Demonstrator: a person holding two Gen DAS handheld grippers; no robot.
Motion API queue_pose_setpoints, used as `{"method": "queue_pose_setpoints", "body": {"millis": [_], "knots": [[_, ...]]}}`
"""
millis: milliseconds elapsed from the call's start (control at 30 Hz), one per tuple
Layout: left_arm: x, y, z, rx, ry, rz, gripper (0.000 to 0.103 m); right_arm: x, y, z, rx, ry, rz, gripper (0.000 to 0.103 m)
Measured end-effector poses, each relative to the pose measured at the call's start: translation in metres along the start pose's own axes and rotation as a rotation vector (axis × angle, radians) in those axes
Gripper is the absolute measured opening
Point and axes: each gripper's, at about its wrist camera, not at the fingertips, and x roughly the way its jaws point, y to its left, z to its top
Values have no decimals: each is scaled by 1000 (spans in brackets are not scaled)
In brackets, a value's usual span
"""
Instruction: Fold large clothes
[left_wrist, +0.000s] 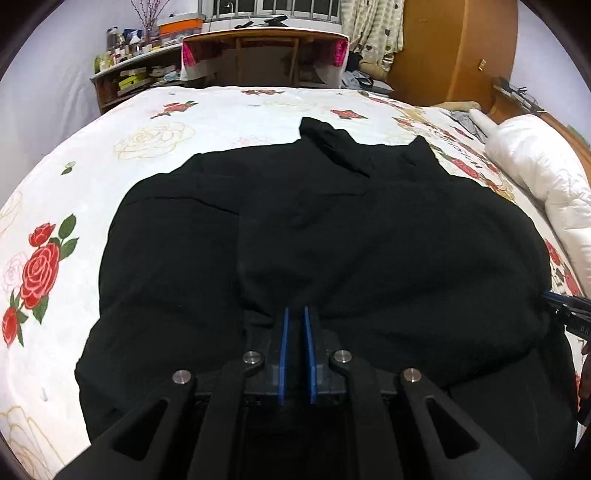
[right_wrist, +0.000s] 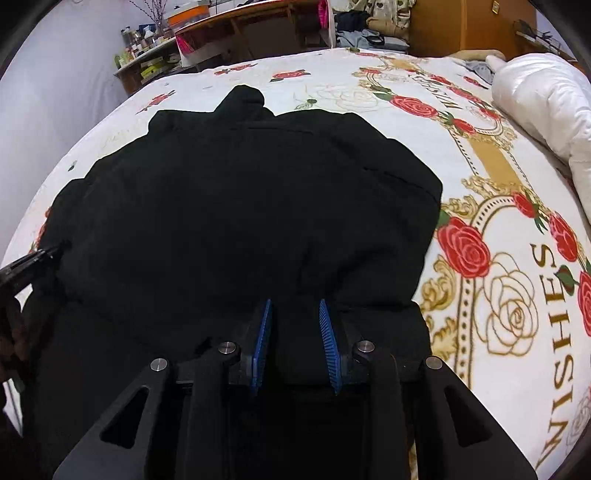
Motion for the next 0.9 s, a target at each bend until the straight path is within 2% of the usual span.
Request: {"method": "queue_pose_setpoints", "body": {"millis": [100, 200, 300, 367, 600, 833, 900], "knots": [[3, -3, 0, 26, 6, 12, 11, 5, 3, 0, -29, 4, -9, 29], [-6, -4, 1, 10, 23, 25, 11, -3, 6, 0, -39, 12, -29, 30], [-27, -3, -1, -2, 11, 12, 11, -28, 9, -2, -17, -16, -14, 42], [-45, -5, -8, 8, 6, 9, 11, -45, 12, -8, -10, -31, -5, 44], [-109, -9, -42, 17, -25, -6, 11, -111, 33, -45, -11, -99, 4, 45], [-155, -14, -79, 6, -30, -9, 11, -150, 52, -91, 23, -84, 33, 45], [-166, -16, -89, 15, -33, 2, 14, -156, 57, -103, 33, -82, 50, 45]]}}
